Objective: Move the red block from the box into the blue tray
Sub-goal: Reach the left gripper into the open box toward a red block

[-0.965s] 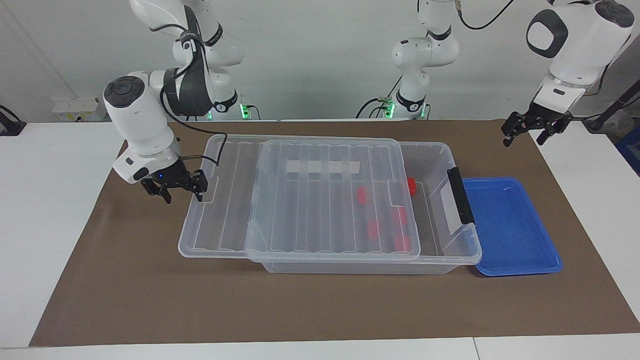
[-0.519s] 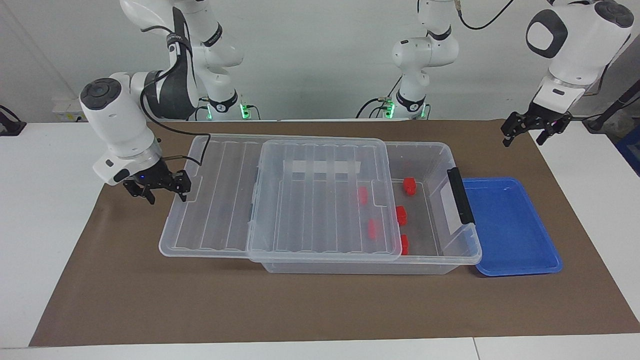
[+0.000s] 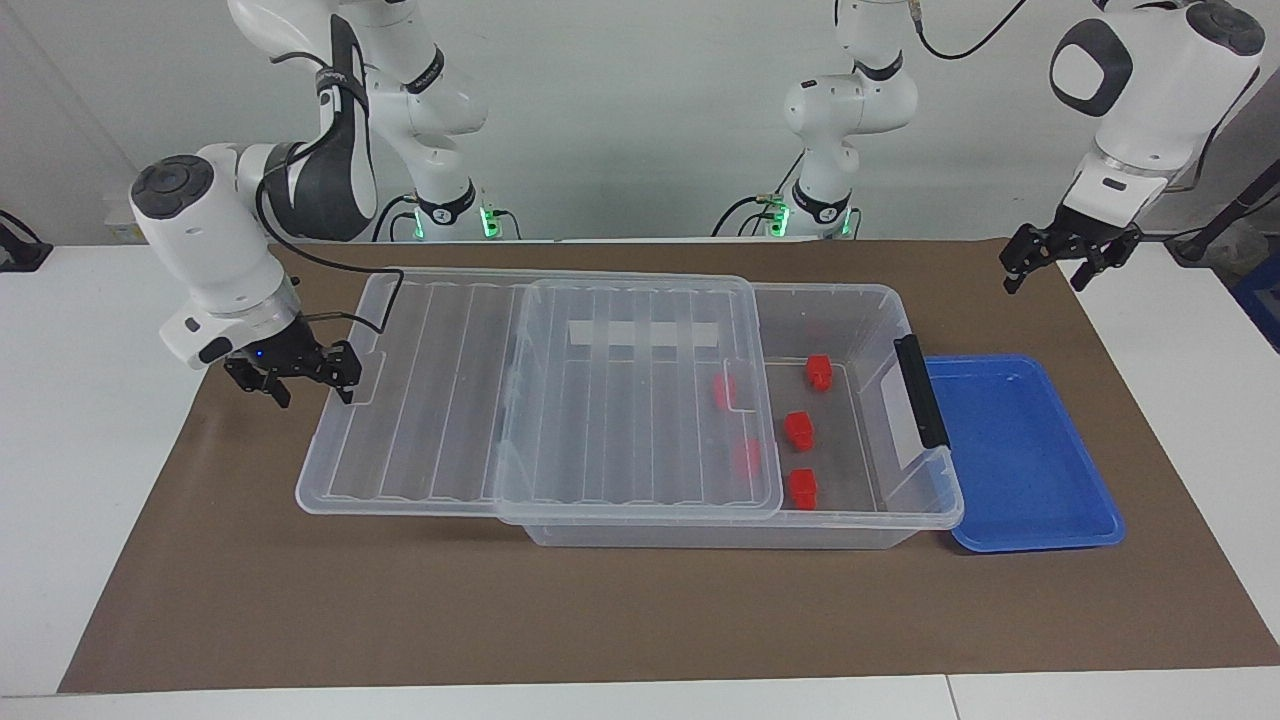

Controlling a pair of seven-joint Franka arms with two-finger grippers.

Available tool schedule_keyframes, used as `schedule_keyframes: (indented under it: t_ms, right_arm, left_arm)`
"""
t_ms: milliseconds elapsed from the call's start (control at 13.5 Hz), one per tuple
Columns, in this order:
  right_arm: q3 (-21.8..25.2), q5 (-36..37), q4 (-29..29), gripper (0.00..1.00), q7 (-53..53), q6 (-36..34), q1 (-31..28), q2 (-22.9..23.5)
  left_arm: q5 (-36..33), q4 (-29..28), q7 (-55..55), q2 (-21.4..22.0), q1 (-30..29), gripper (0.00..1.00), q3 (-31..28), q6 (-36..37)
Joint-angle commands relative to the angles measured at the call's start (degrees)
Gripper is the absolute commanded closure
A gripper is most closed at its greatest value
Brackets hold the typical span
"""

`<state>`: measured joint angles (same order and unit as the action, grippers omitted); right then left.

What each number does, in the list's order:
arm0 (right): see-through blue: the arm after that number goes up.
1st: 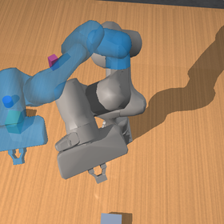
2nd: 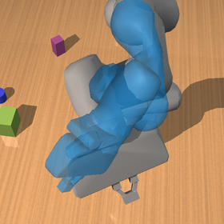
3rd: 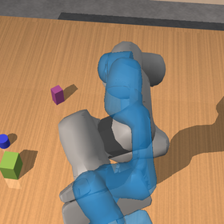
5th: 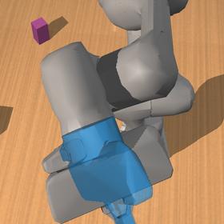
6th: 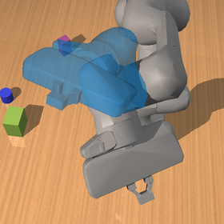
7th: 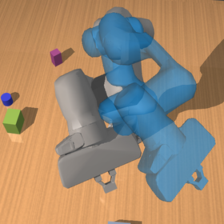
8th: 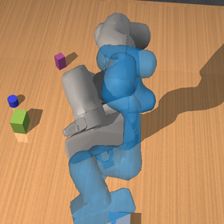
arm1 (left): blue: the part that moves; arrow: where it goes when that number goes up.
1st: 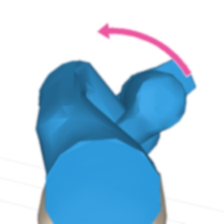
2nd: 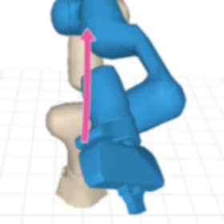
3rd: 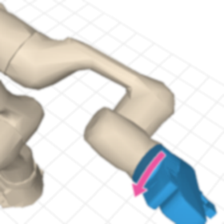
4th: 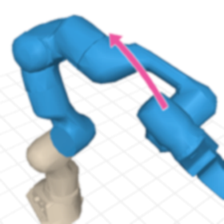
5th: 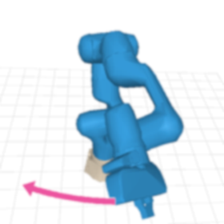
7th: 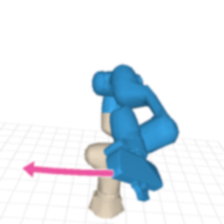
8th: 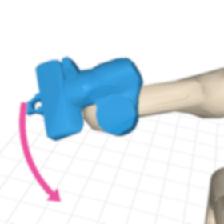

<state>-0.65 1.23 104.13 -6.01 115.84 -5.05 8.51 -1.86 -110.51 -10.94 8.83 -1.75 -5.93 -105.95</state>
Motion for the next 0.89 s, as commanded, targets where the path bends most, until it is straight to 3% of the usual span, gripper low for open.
schedule_keyframes:
  t_ms: [0, 223, 519, 816]
  right_arm:
    - [-0.5, 0.4, 1.9, 0.16, -1.4, 1.5, -1.0, -1.4]
    - [-0.5, 0.4, 1.4, 0.13, -1.3, 1.4, -1.0, -1.2]
    - [-0.5, 0.2, -0.1, 0.1, -0.4, 1.2, -0.3, -1.3]
    - [-0.8, -0.3, -3.0, 0.05, 5.9, 0.3, 1.4, -1.5]
  left_arm:
    - [-0.5, -0.7, 0.3, 1.1, 1.5, 0.0, -0.1, -0.5]
    - [-0.5, 0.3, 0.7, 0.7, 4.3, 0.0, 0.0, -0.2]
    - [1.0, 2.3, 10.6, 0.4, 11.1, 0.0, 0.4, 2.2]
    - [3.5, 1.9, 23.3, 0.3, 15.8, 0.0, 0.6, -1.7]
